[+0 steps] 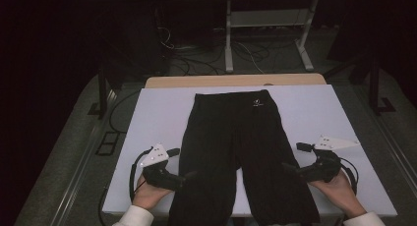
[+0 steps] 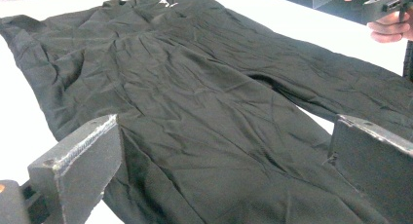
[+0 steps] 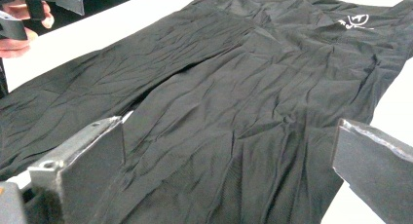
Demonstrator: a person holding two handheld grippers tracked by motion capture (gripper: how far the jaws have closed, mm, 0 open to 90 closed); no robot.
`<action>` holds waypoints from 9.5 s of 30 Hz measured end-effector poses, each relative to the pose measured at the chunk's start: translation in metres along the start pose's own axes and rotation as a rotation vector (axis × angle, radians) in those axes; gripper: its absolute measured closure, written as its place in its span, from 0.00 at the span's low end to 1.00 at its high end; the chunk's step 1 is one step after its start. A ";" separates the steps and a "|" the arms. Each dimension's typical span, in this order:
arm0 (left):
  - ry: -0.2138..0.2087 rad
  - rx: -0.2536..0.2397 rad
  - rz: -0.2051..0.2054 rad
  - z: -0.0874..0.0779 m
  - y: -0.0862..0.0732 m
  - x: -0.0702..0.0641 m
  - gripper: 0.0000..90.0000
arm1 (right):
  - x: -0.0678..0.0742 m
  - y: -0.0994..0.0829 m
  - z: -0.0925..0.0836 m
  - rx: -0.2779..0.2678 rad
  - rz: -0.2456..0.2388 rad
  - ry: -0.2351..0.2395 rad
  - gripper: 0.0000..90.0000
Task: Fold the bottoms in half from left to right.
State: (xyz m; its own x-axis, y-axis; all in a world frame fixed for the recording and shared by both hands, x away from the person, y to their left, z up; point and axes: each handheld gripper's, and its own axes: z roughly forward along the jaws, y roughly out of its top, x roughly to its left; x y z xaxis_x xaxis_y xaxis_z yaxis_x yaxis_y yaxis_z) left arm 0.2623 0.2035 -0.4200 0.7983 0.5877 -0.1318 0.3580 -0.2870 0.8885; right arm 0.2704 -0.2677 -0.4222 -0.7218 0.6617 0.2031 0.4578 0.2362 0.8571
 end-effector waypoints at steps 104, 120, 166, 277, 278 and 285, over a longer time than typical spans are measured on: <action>0.010 -0.008 -0.020 0.003 0.001 0.002 0.00 | -0.015 0.133 0.063 0.116 -0.144 -0.024 0.00; 0.009 -0.011 -0.023 0.004 0.001 0.003 0.00 | -0.014 0.150 0.093 0.134 -0.156 -0.016 0.00; -0.002 -0.009 -0.016 0.005 0.002 0.003 0.00 | -0.034 0.186 0.171 0.138 -0.096 -0.082 0.00; -0.017 -0.016 -0.018 0.005 0.001 0.004 0.00 | 0.004 0.172 0.366 0.258 0.077 -0.163 0.57; -0.016 -0.016 -0.018 0.005 0.001 0.004 0.00 | 0.004 0.172 0.367 0.259 0.083 -0.155 0.59; -0.015 -0.015 -0.019 0.005 0.001 0.004 0.00 | 0.005 0.173 0.369 0.275 0.074 -0.195 0.80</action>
State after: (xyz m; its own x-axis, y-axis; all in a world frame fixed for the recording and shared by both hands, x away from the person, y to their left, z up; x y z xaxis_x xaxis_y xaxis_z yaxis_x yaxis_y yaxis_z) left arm 0.2683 0.2016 -0.4224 0.7983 0.5818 -0.1553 0.3663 -0.2644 0.8921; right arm 0.5371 0.0394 -0.4479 -0.5805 0.8016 0.1431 0.6474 0.3478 0.6782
